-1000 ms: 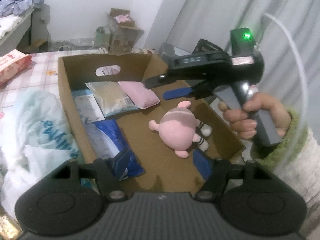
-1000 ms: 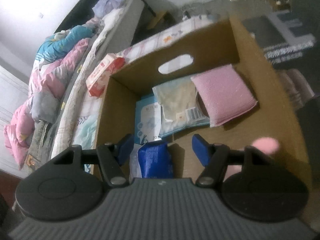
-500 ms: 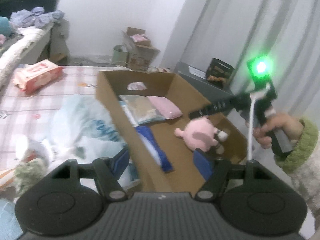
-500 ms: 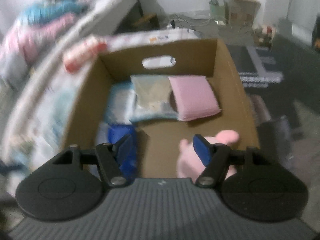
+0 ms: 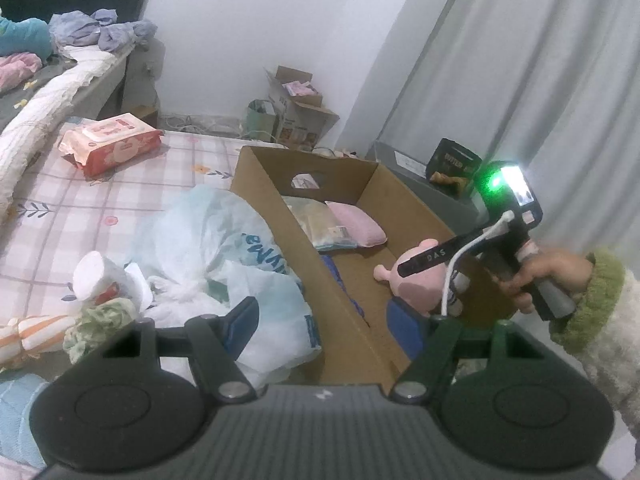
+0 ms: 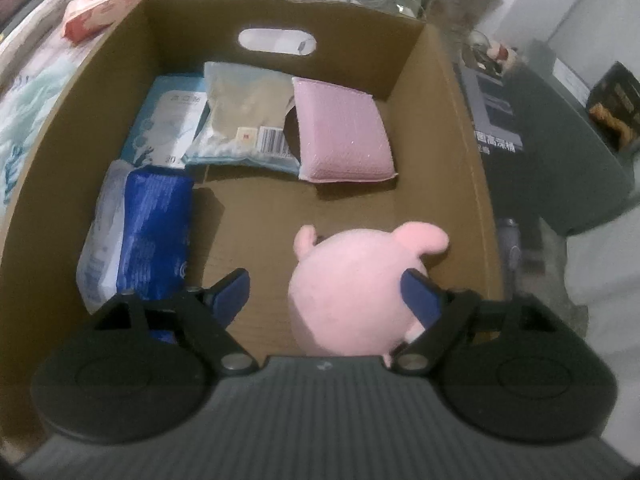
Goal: Organize soft objects
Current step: 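Carry the plush toy with the right tool into the box and release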
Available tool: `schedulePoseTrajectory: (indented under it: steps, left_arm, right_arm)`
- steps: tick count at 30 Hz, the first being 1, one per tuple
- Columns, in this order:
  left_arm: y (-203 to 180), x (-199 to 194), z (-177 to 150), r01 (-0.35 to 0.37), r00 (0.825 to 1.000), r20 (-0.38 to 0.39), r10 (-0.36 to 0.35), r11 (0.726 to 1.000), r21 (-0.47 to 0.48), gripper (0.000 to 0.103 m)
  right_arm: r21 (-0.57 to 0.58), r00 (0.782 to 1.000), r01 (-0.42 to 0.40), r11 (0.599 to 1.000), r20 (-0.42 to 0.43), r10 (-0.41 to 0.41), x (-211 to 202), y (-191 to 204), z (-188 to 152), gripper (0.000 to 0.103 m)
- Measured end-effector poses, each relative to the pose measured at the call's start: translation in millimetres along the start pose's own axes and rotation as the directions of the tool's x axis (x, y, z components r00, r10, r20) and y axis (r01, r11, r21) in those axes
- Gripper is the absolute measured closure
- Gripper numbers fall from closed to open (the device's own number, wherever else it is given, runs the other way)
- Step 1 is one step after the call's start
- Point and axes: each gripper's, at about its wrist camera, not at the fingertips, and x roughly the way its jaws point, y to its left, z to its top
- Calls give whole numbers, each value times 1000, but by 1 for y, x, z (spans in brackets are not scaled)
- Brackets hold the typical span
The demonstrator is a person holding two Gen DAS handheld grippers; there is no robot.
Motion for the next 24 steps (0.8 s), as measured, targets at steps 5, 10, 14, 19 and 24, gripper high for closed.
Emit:
schedulePoseTrajectory:
  steps: [5, 10, 14, 19, 24]
  left_arm:
    - [8, -2, -1, 3, 1000, 3, -3, 1000, -24, 31]
    - [13, -2, -2, 12, 1000, 0, -12, 999, -36, 31]
    - [15, -2, -3, 13, 1000, -7, -14, 999, -45, 31]
    - [16, -1, -3, 13, 1000, -8, -13, 999, -48, 30]
    - [17, 0, -3, 13, 1000, -10, -14, 998, -57, 30]
  right_arm:
    - [71, 993, -113, 991, 22, 112, -12, 0, 2, 18]
    - [134, 962, -271, 953, 47, 267, -21, 4, 0, 18]
    - [253, 873, -475, 843, 15, 487, -20, 5, -3, 19]
    - [279, 826, -549, 788, 35, 563, -33, 12, -3, 19]
    - [274, 865, -500, 822, 111, 489, -49, 1, 1, 15]
